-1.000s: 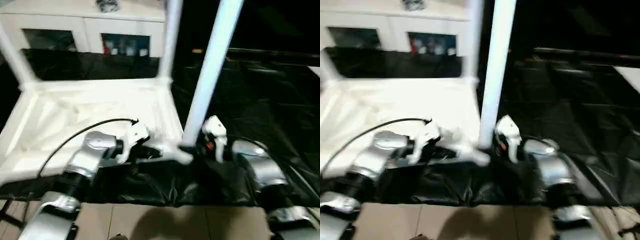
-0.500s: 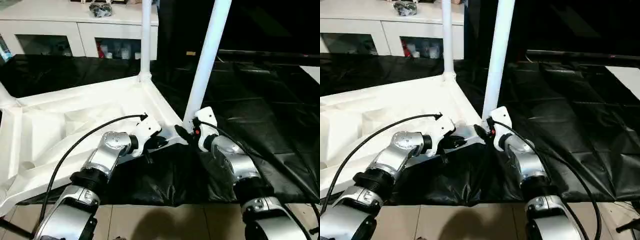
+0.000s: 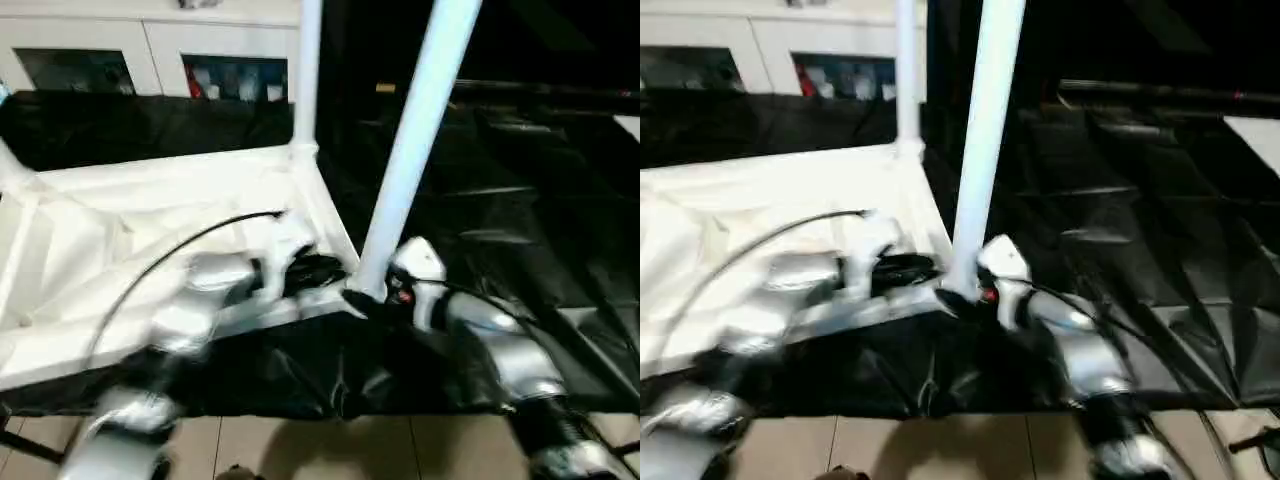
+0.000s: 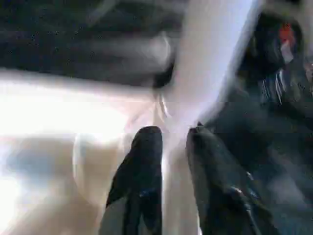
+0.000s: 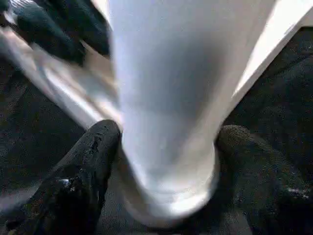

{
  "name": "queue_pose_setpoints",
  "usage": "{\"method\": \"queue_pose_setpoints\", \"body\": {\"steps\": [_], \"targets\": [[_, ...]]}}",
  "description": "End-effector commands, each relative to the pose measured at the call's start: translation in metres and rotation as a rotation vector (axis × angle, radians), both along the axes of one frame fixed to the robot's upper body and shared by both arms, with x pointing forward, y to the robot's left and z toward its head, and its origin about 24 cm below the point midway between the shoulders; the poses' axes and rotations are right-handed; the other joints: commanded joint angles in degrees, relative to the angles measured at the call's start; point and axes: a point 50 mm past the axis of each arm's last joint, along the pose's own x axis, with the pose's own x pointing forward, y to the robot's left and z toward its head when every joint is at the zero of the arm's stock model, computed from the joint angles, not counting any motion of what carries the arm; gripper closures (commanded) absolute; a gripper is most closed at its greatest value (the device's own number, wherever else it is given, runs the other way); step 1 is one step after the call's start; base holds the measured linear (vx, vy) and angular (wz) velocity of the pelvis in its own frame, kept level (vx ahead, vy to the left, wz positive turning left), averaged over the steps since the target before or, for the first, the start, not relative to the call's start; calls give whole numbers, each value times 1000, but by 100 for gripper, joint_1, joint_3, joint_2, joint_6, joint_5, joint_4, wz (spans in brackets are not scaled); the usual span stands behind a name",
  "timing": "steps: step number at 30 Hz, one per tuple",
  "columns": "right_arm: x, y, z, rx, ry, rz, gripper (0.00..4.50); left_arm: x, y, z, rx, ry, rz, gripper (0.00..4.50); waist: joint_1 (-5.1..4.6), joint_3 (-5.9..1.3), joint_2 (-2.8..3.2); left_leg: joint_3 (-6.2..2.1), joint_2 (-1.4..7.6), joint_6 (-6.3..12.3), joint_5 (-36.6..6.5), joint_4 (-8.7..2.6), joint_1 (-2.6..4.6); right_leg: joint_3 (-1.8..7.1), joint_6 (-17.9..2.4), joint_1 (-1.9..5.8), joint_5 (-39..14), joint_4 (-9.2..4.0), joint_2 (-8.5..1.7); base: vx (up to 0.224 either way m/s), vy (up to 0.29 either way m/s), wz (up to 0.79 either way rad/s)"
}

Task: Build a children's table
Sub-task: Rotate leg to tighten

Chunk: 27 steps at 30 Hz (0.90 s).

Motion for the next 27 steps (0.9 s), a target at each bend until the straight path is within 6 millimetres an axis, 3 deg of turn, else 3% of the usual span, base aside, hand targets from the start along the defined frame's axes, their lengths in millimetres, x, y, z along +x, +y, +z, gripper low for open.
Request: {"method": "queue_pose_setpoints", "body": {"steps": [1,2,3,7,8,9,12,13,17,18,21,26,27], "targets": [[-4,-11,8,7,1,48,89,-13,10,10,1,21,-39,312,35,-324,-19,-139,328,613,-291,-245,105,296,-1353,298,1039,-257,-503,0,0,0],[-4,-11,8,7,1,48,89,-13,10,10,1,21,-39,306,60,-306,25,-150,353,544,-442,-266,117,301,-1345,283,695,-275,-518,0,0,0],[-6,-16,11,2,6,75,89,-19,19,13,18,29,-31,306,70,-282,-6,-137,349,465,-592,-280,134,299,-1323,264,346,-307,-504,0,0,0],[-13,-25,19,0,34,150,89,-35,46,21,67,64,7,267,109,-215,1,-158,353,195,-1042,-347,154,331,-1137,246,-633,-395,-533,0,0,0],[-14,-25,20,4,41,162,89,-38,49,22,72,75,8,258,104,-208,-38,-148,348,163,-1107,-347,172,337,-1106,239,-763,-411,-527,0,0,0],[-20,-22,21,21,69,209,89,-44,57,24,94,106,11,240,121,-215,-16,-160,348,117,-1155,-353,183,347,-1059,239,-907,-414,-537,0,0,0],[-33,-11,24,65,122,332,89,-57,76,25,148,179,29,230,126,-227,-25,-162,331,158,-924,-340,165,343,-1004,246,-584,-369,-497,0,0,0],[-33,-10,24,65,123,334,89,-57,76,25,149,180,29,205,119,-233,-22,-158,328,189,-849,-328,173,338,-1042,230,-422,-360,-496,0,0,0],[-35,-3,24,77,126,353,89,-63,85,23,206,214,46,190,143,-237,-32,-154,318,153,-775,-317,180,343,-1107,225,-342,-348,-509,0,0,0],[-34,3,25,92,125,357,89,-67,90,23,239,233,67,164,142,-243,-13,-157,317,125,-780,-317,188,341,-1111,218,-328,-340,-507,0,0,0],[-31,12,27,124,111,338,89,-69,95,23,267,241,98,140,129,-239,-1,-156,302,61,-853,-322,191,342,-1113,211,-366,-348,-499,0,0,0],[-21,46,23,185,86,293,89,-71,100,19,309,264,116,108,101,-243,3,-173,298,-66,-910,-339,186,345,-1104,216,-425,-332,-513,0,0,0],[-16,60,19,190,84,263,89,-71,101,18,321,266,125,98,82,-242,3,-171,295,-132,-967,-343,197,350,-1102,201,-510,-335,-519,0,0,0]]}}
